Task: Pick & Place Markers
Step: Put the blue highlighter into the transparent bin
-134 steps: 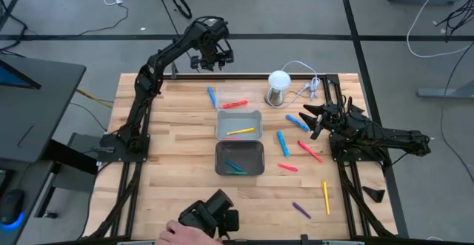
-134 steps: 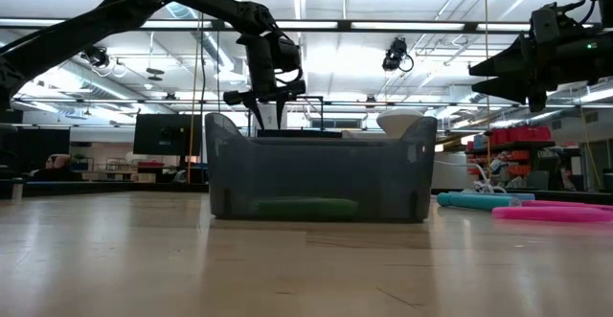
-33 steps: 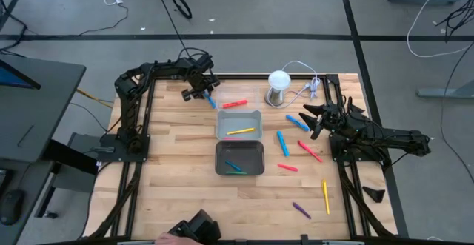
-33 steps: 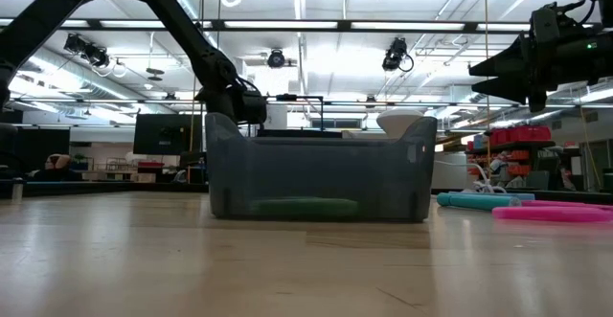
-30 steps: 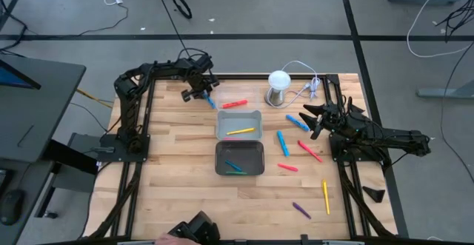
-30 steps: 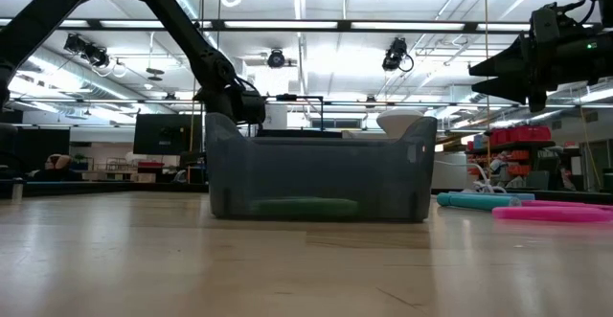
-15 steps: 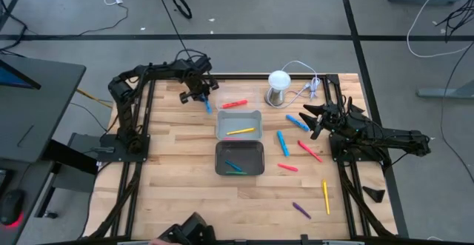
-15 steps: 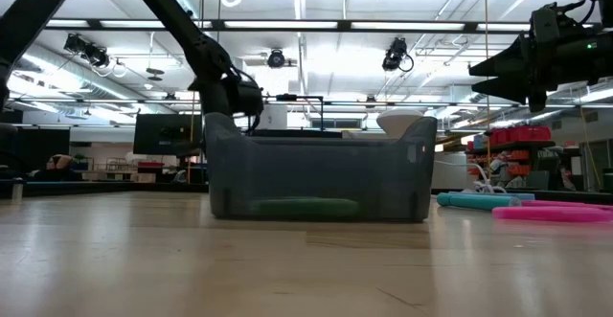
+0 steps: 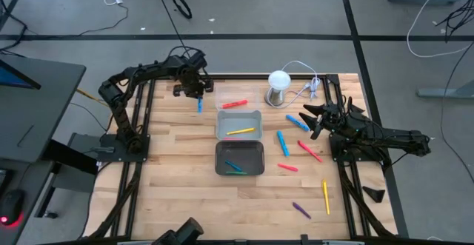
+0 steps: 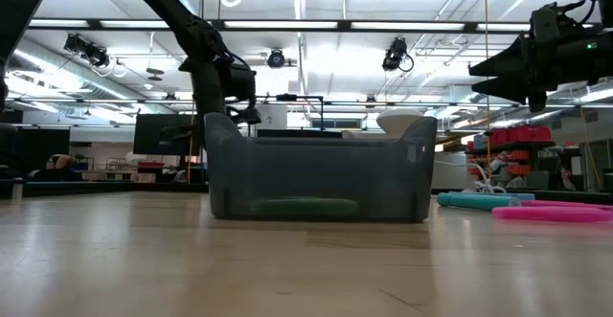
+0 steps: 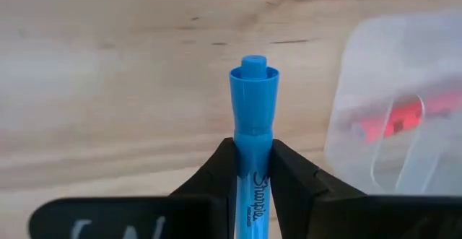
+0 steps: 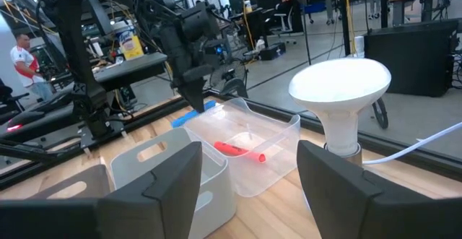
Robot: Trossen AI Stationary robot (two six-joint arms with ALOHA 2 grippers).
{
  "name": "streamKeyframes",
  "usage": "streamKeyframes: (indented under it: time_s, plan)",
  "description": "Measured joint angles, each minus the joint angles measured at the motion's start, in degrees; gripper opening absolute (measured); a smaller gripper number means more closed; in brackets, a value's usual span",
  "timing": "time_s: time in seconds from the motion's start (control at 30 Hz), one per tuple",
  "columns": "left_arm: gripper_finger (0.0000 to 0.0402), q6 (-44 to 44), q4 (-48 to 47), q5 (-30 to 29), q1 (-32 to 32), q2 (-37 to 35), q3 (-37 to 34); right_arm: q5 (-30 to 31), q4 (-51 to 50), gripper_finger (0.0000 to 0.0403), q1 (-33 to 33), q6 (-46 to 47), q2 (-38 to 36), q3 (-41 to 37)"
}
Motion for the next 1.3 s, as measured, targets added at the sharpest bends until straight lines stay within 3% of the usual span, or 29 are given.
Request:
streamKeyframes:
  time_s: [0.37,0.9,1.1,1.3]
  plan:
    - [0.0062,29.8,-6.5,-0.1,-2.0,-1.4,3.0,0.0,0.0,0.0231,0.0,0.0,0.0,0.0]
    - [0.0062,77.3,-16.7,-13.0,-7.8,-1.4,15.4,0.0,0.0,0.0231,0.0,0.0,0.0,0.0]
    - [0.0062,86.5,-17.1,-16.1,-9.4,-1.3,16.0,0.0,0.0,0.0231,0.0,0.0,0.0,0.0]
    - [0.0062,87.1,-18.3,-16.9,-10.4,-0.5,16.3,0.0,0.0,0.0231,0.0,0.0,0.0,0.0]
